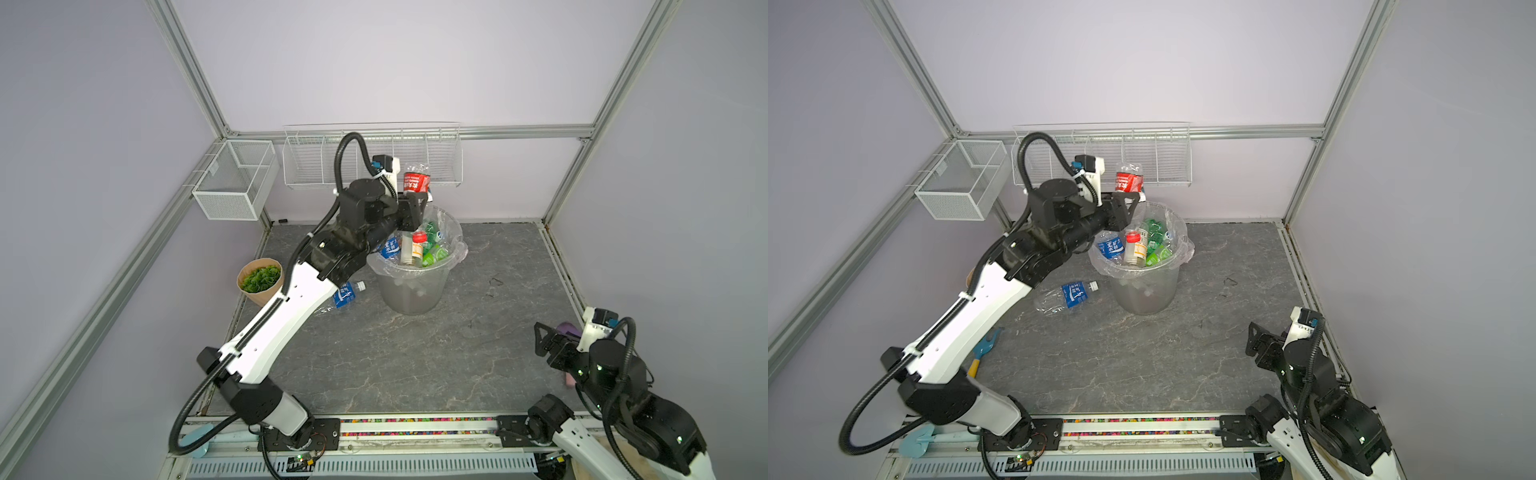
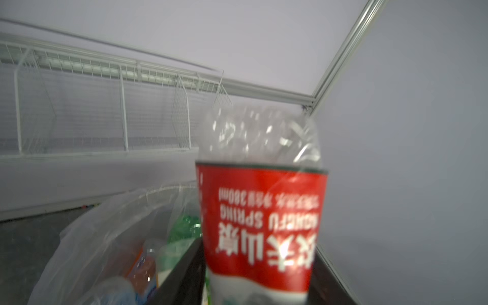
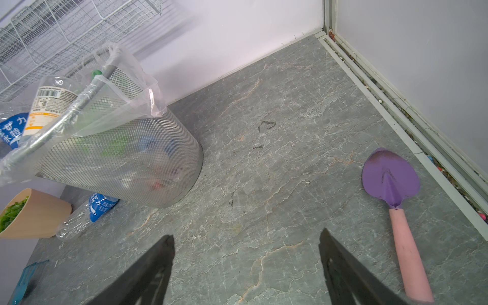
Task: Throw the plastic bottles in the bin
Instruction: 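Swing the red-label bottle over the bin and open the left gripper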
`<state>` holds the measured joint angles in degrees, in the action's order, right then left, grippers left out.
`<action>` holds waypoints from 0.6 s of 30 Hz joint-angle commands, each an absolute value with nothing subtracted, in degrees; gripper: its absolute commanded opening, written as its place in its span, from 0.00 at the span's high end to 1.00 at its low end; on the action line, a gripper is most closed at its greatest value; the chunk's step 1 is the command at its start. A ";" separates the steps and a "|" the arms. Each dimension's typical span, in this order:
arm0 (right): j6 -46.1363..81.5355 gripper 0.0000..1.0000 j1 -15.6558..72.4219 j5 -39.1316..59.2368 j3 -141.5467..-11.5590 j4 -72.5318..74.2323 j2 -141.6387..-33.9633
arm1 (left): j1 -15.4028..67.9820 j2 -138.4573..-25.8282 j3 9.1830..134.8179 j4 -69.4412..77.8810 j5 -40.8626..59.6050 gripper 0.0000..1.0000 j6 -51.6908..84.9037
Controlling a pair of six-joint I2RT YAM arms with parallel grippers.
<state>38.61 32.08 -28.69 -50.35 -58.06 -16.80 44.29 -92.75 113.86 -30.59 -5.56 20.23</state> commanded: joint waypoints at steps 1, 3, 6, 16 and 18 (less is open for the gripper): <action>39.26 0.11 32.17 -28.63 -52.29 -58.08 -16.95 | 44.47 -100.15 129.33 -55.38 -7.77 0.00 19.20; 39.41 0.11 32.17 -29.01 -52.40 -59.01 -16.67 | 44.51 -98.57 127.54 -54.74 -7.77 0.00 19.73; 39.64 0.12 32.15 -29.36 -51.48 -59.28 -15.41 | 44.60 -88.95 111.41 -40.47 -5.69 0.00 21.01; 39.90 0.11 32.12 -29.30 -50.72 -58.94 -15.26 | 44.57 -70.70 91.48 -29.88 -13.82 0.00 21.90; 39.99 0.11 32.17 -28.93 -50.72 -58.64 -15.40 | 44.47 -68.99 89.55 -30.46 -16.40 0.00 21.56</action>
